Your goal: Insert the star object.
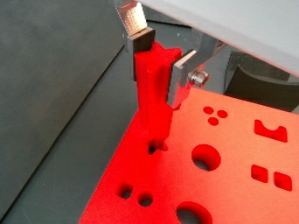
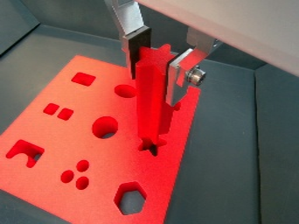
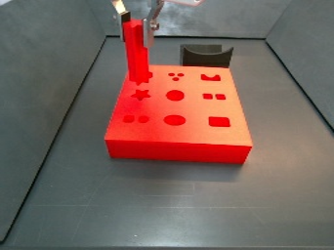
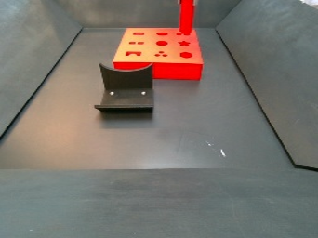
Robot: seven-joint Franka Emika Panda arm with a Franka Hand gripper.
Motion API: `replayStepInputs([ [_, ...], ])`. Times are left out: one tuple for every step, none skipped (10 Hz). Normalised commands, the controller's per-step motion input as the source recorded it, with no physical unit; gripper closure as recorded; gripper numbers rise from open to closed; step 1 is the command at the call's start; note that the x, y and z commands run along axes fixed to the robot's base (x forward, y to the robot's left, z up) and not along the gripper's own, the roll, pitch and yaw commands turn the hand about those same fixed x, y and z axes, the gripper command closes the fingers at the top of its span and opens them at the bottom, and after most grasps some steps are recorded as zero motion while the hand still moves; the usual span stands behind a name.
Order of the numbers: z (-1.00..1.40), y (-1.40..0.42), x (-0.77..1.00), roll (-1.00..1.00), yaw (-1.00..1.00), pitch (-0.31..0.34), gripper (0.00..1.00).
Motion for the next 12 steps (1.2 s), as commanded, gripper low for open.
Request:
replayStepInputs([
  [-0.27, 0.0, 0.0, -0.01, 0.03, -0.093, 1.0],
  [-0.3, 0.0, 0.0, -0.02, 0.03, -0.099, 1.0],
  [-0.28, 0.0, 0.08, -0.07, 0.05, -0.116, 1.0],
  [-0.21, 0.0, 0.08, -0.04, 0.05, -0.079, 1.0],
  [-0.17, 0.02, 0.12, 0.0, 0.07, -0.036, 1.0],
  [-0.19, 0.03, 0.1, 0.0, 0.06, -0.021, 1.0],
  [-0.19, 0.05, 0.0, 0.0, 0.06, -0.007, 1.0],
  [-0.2, 0.02, 0.0, 0.03, 0.07, 0.0, 1.0],
  [-0.15, 0.0, 0.0, 0.05, 0.08, 0.0, 1.0],
  [-0.13, 0.0, 0.0, 0.07, 0.09, 0.0, 1.0],
  [-0.14, 0.0, 0.0, 0.1, 0.11, 0.0, 1.0],
  [-0.13, 0.0, 0.01, 0.12, 0.17, 0.0, 1.0],
])
